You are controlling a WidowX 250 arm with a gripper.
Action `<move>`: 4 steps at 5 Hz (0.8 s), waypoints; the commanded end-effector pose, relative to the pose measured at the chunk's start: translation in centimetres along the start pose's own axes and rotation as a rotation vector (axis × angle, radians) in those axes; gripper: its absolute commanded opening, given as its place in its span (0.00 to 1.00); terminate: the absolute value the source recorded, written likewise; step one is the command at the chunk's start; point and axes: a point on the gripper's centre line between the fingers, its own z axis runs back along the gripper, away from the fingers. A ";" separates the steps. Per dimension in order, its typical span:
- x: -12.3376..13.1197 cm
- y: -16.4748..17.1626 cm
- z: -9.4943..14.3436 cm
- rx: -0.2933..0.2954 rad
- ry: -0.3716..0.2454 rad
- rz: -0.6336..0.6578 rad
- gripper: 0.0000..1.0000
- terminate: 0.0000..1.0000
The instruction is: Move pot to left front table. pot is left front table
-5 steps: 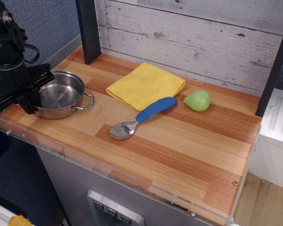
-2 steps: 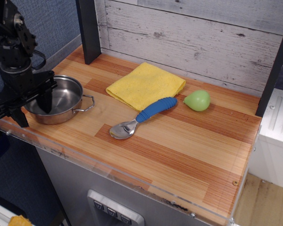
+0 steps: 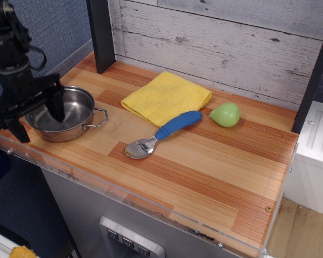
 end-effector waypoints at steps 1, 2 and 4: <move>-0.6 -0.9 7.5 -0.138 -0.081 -0.014 1.00 0.00; -1.7 -1.2 10.3 -0.201 -0.096 -0.017 1.00 0.00; -2.7 -1.5 12.3 -0.246 -0.119 -0.037 1.00 0.00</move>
